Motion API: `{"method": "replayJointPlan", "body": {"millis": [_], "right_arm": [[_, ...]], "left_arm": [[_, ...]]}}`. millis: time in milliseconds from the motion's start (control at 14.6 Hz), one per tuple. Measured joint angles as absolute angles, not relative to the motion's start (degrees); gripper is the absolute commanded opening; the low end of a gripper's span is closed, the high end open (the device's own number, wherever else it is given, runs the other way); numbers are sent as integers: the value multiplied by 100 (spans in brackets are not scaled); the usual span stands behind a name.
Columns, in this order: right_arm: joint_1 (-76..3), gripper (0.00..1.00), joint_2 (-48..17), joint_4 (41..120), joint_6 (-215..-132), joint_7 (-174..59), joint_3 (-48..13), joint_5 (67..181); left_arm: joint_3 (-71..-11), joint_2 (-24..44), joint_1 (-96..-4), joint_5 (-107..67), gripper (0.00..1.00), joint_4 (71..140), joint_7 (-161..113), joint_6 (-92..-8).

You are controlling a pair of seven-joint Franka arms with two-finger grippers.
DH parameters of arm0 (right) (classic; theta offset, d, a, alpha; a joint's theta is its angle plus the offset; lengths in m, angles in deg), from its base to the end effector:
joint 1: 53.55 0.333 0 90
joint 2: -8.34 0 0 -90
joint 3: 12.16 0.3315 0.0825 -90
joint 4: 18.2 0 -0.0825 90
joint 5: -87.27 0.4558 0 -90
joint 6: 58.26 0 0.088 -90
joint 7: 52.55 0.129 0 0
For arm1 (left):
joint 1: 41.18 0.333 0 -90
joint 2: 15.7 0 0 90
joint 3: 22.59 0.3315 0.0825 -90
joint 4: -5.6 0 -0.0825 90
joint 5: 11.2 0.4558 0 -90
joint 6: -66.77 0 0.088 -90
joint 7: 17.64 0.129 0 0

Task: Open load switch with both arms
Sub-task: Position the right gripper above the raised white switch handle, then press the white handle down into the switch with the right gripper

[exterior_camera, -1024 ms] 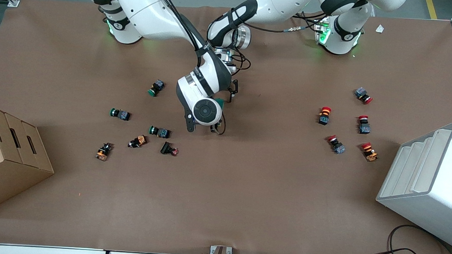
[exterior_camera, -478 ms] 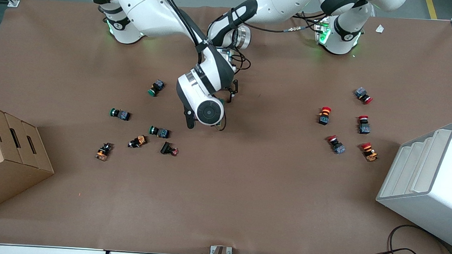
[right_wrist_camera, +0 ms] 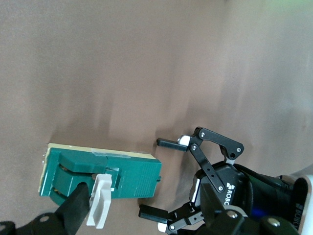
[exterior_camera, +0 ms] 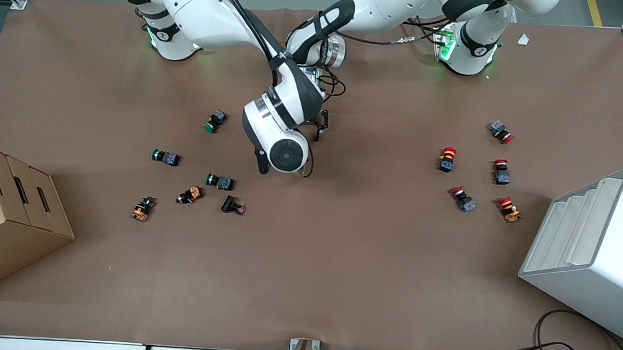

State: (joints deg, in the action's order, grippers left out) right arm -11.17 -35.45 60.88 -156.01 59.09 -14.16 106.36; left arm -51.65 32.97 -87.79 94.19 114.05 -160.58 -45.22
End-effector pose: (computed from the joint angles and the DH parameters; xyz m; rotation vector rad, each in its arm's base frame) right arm 0.5402 0.5141 0.1877 2.1321 -1.7215 -0.5400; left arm 0.2278 -0.6094 0.0244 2.7249 -0.1154 1.5016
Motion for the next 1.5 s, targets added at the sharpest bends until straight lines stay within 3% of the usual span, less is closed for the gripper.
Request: {"method": "replayJointPlan", "body": {"millis": [615, 1502], "right_arm": [[-1061, 100, -3544, 6101, -15340, 5908, -1332, 10641], [-877, 100, -3555, 6327, -15603, 5908, -1330, 10641]], "left_arm": [[-5165, 3297, -8779, 9419, 100, 11405, -16058, -4522], [-5164, 3297, -8779, 9419, 100, 11405, -16058, -4522]]}}
